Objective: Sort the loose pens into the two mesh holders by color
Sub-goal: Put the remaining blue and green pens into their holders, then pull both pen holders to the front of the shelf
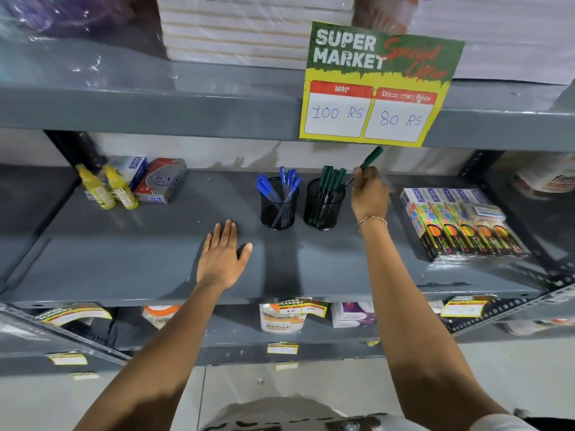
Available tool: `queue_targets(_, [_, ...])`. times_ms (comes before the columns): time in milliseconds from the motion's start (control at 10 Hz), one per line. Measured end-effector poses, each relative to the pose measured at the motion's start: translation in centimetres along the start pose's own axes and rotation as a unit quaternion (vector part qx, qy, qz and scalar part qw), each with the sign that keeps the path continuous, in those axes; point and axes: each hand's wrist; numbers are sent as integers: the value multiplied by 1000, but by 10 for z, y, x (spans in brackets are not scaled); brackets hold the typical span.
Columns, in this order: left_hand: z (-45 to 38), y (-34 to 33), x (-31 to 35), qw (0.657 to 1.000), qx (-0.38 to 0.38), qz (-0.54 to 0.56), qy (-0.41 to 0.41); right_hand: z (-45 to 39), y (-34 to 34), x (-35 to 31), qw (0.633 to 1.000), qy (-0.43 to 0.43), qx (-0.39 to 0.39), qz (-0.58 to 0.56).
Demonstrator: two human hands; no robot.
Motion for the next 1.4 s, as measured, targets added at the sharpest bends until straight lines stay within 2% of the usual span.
queue_targets(100, [0, -1, 0, 1000, 0, 2, 2, 5, -13, 9, 999, 2, -52, 6])
queue_targets(200, [-1, -2, 0, 1000, 3, 4, 0, 9, -16, 13, 997, -40, -68, -26])
queue_targets(400, [-1, -2, -2, 1000, 2, 3, -1, 4, -6, 16, 989, -64, -34, -129])
queue_targets(500, [-2, 4, 2, 999, 25, 30, 8, -2, -3, 22, 977, -89, -46, -189])
queue_targets(600, [-16, 21, 11, 987, 47, 149, 48, 1, -9, 34, 962, -109, -99, -232])
queue_targets(700, [-40, 41, 28, 920, -31, 384, 76, 11, -21, 44, 954, -119, -205, -182])
queue_targets(800, [-56, 50, 53, 851, -84, 512, 83, 17, -31, 45, 941, -125, -268, -167])
queue_targets(900, [-64, 49, 74, 854, -70, 513, 51, 17, -41, 41, 941, -101, -269, -178])
queue_targets(1000, [-72, 43, 81, 851, -38, 522, 50, 18, -48, 40, 949, -69, -252, -177])
queue_targets(1200, [-70, 42, 87, 862, 0, 504, 60, 24, -54, 43, 958, -68, -218, -172])
queue_targets(1400, [-61, 40, 81, 866, -30, 496, 60, 34, -43, 42, 961, -63, -222, -155])
Point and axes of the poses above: each hand's wrist, its own z-axis away from the middle knuckle, its own y-axis out of the back of the hand, x = y × z
